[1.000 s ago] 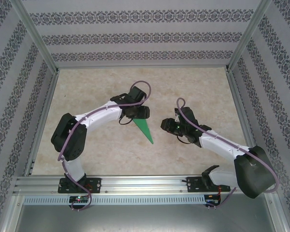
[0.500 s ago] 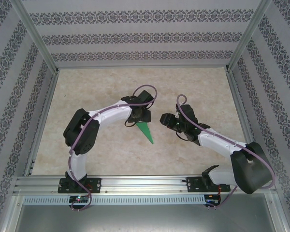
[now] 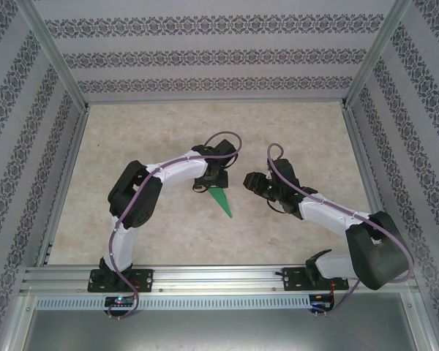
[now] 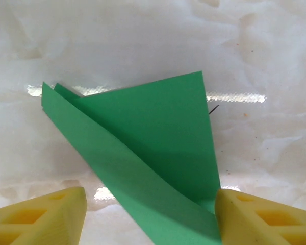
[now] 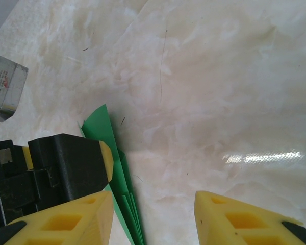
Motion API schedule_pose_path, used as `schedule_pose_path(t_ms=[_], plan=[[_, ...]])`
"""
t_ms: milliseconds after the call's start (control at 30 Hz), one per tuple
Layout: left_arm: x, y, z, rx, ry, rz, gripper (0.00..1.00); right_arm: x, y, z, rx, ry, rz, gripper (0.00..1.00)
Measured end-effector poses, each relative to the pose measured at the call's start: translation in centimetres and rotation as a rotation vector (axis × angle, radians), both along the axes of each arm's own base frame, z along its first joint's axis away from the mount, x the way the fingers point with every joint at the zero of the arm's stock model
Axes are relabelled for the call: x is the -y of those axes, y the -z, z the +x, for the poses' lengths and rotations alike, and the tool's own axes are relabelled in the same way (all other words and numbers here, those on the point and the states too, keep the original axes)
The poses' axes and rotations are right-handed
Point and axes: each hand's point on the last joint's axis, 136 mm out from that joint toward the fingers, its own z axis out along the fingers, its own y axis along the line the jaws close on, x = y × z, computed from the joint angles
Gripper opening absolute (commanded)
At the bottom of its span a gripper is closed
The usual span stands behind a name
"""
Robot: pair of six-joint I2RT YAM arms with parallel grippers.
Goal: Fold a paper plane with a square sheet of paper (pick it up from the middle)
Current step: Move a paper plane to the center of the table.
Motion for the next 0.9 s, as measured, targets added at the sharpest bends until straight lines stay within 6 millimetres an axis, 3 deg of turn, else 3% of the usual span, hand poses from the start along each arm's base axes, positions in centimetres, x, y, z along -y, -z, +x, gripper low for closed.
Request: schedule_pose_path(t_ms=[200,400,633,900], plan=[[-0.2,0.0,-0.1,-0.001,0.000,0.004,0.59,-0.2,1.0,-0.2,-0.033,-0.013,0.000,0.46],[-1.3,-0.8,-1.7,0.003,0.005,0.000,0.54,-1.5,2.4,-0.8,-0.093,-0.073,0.031,0.46],[-1.8,-2.3,-2.2,0.045,0.007,-0.038,0.33,-4.1,2.7,-0.7,-0.123,-0.170,0.081,0.46],[-2.2,-1.4,-2.7,0.035,0.008,-0.028,0.27,-7.3,3.4,-1.1,-0.156,-0.269,0.104,0.46]])
